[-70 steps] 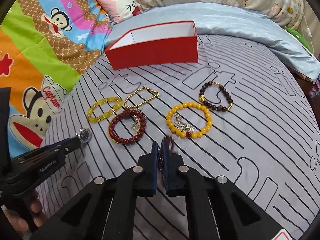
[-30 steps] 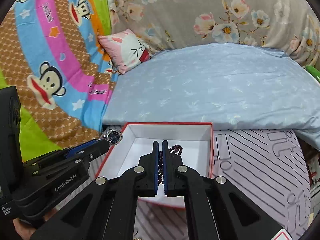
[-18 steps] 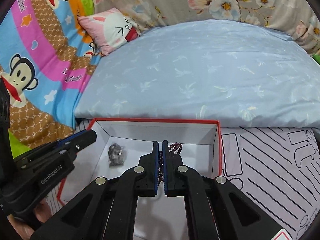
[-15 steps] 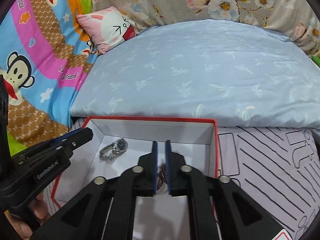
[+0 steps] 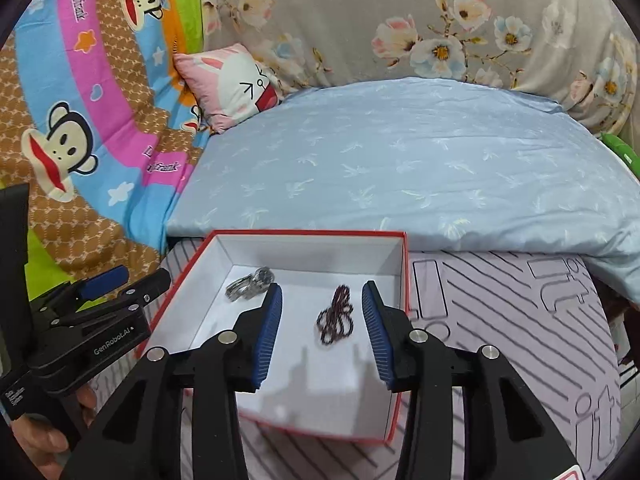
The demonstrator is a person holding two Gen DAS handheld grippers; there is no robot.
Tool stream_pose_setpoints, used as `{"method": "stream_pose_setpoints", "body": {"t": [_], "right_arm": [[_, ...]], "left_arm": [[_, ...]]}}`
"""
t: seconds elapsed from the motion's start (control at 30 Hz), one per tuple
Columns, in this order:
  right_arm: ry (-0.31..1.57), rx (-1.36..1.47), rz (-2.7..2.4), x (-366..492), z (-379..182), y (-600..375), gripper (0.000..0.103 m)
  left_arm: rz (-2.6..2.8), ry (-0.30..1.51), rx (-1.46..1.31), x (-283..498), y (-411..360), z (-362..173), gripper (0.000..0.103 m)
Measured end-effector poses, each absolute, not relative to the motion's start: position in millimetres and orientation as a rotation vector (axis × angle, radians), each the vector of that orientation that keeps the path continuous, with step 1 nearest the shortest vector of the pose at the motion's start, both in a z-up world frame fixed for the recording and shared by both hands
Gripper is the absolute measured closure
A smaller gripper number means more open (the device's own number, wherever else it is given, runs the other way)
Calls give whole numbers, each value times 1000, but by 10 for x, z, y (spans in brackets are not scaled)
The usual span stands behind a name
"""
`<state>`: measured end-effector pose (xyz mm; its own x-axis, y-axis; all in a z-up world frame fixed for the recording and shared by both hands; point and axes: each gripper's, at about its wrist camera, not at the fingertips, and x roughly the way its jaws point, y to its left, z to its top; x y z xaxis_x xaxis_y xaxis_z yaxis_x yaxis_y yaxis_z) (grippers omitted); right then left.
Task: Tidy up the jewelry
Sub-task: 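Open the left tool over the box while the right tool releases the bead strand, then move both tools back from the box toward the remaining bracelets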
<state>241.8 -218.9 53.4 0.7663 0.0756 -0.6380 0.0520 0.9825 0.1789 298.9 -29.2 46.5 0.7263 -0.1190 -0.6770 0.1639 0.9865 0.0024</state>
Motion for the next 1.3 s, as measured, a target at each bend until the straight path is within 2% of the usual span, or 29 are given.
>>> {"method": "stream_pose_setpoints", "body": {"t": [0.37,0.7,1.3], "right_arm": [[688,192,-1,1380,553,-2056,60],[745,207,-40,605,341,-2070,59],[859,221,-53,-79,-146,-2038,59]], "left_arm": [[-177,776,31,2070,-130,461,44],[-173,850,20,1373,-64,187,44],[-177,957,-11,647,83,-255,44]]}}
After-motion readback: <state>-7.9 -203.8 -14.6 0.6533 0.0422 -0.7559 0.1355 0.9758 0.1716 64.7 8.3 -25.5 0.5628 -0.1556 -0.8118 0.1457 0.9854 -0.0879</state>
